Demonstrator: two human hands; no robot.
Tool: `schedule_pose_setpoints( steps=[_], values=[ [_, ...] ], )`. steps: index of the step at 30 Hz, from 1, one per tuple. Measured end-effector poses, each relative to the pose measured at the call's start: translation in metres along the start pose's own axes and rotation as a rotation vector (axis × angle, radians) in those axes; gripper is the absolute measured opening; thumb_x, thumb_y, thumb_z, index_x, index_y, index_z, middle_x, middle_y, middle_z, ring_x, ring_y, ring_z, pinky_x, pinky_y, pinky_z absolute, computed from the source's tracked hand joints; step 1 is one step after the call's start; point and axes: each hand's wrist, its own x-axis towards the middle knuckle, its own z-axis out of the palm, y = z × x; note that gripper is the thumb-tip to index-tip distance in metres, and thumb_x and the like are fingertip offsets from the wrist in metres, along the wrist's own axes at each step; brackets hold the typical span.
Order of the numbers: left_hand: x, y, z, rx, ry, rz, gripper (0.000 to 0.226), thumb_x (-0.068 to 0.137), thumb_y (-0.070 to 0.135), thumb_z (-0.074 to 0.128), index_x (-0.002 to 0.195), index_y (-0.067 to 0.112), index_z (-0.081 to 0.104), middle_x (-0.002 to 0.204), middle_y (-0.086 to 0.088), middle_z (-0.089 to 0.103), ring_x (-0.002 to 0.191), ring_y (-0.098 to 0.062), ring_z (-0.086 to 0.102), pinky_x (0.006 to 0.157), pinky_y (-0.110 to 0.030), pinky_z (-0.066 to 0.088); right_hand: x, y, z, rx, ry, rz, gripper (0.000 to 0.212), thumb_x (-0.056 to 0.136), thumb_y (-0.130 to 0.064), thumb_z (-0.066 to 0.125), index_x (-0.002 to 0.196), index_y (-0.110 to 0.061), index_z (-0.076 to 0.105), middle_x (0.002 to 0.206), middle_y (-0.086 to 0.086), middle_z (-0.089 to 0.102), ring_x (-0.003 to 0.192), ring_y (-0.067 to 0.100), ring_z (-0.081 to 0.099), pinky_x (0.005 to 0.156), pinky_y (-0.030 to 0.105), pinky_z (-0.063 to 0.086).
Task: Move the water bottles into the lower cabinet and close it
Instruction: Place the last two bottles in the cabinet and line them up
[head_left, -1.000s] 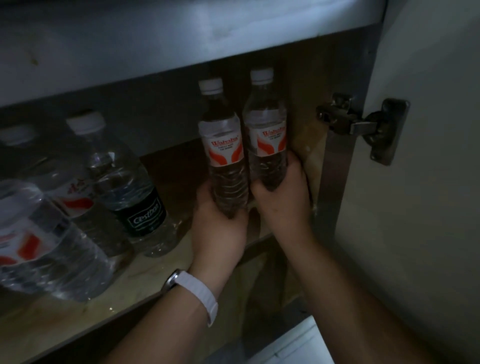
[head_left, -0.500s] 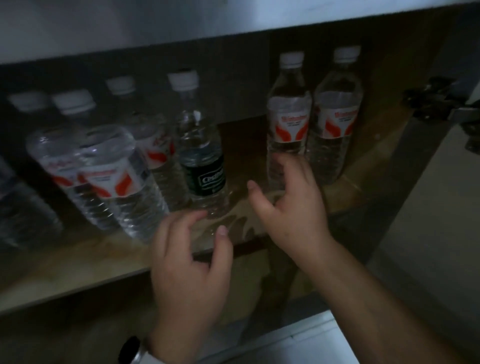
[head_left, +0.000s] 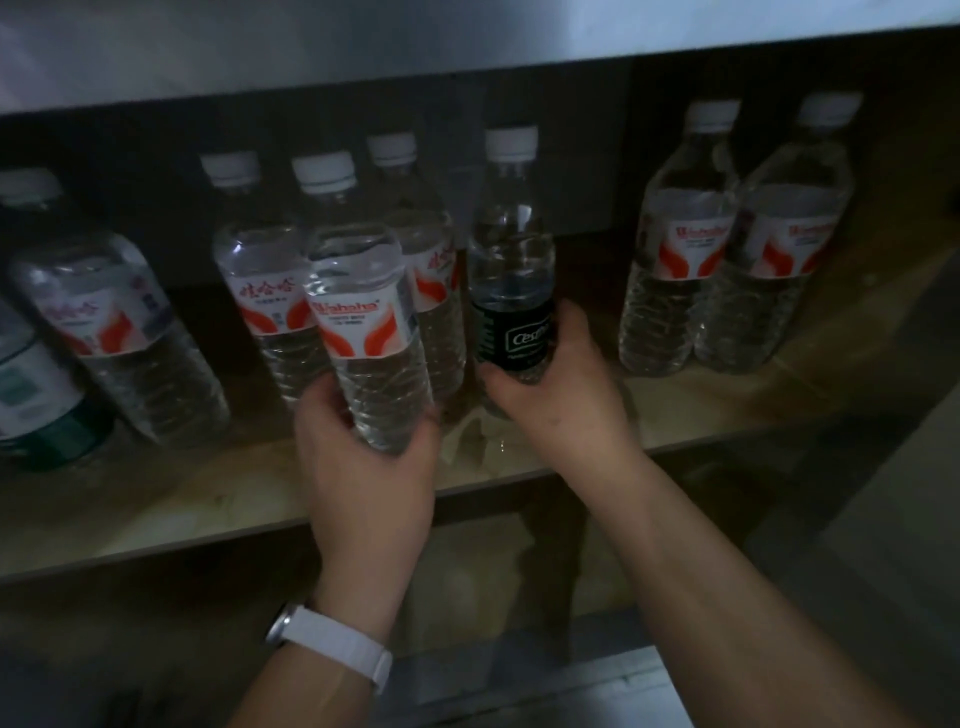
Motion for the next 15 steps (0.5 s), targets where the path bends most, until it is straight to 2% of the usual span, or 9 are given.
schedule_pose_setpoints(
  steps=[4,9,13,15],
  values=[
    [0.002,-0.003,0.000,-0.035,-0.033,-0.008,0.063,0.077,0.036,0.084,0.114,0.053,0.036,0.103,0.040,0.051,0.091,0.027,0.051,0.072,-0.014,0.040,0.001,0.002,0.001,0.014,-0.013,0.006,0.081,0.076,-0.039,0.080,0.141,-0.035,0.032,0.128,-0.017,0.051,0.104,-0.002,0.042,0.081,0.026,0.039],
    [0.006,-0.006,0.002,-0.017,-0.048,-0.042,0.065,0.075,0.036,0.084,0.117,0.048,0.037,0.098,0.036,0.053,0.084,0.025,0.052,0.068,-0.018,0.041,0.004,0.002,0.003,-0.029,0.033,0.004,0.079,0.074,-0.042,0.081,0.138,-0.036,0.035,0.129,-0.016,0.054,0.106,-0.001,0.046,0.082,0.026,0.042],
    [0.000,-0.004,0.011,-0.002,-0.152,-0.047,0.068,0.074,0.031,0.084,0.119,0.046,0.036,0.093,0.035,0.055,0.081,0.030,0.049,0.063,-0.012,0.037,0.007,0.007,-0.001,-0.038,0.083,0.019,0.079,0.074,-0.042,0.081,0.138,-0.039,0.034,0.131,-0.015,0.053,0.119,0.008,0.052,0.087,0.030,0.046],
    [-0.002,-0.003,0.017,0.001,-0.219,-0.044,0.070,0.075,0.029,0.084,0.123,0.045,0.036,0.092,0.044,0.055,0.082,0.031,0.049,0.061,-0.008,0.036,0.008,0.010,-0.006,-0.038,0.110,0.028,0.079,0.075,-0.041,0.080,0.139,-0.039,0.034,0.133,-0.014,0.053,0.122,0.010,0.053,0.092,0.034,0.049]
  ],
)
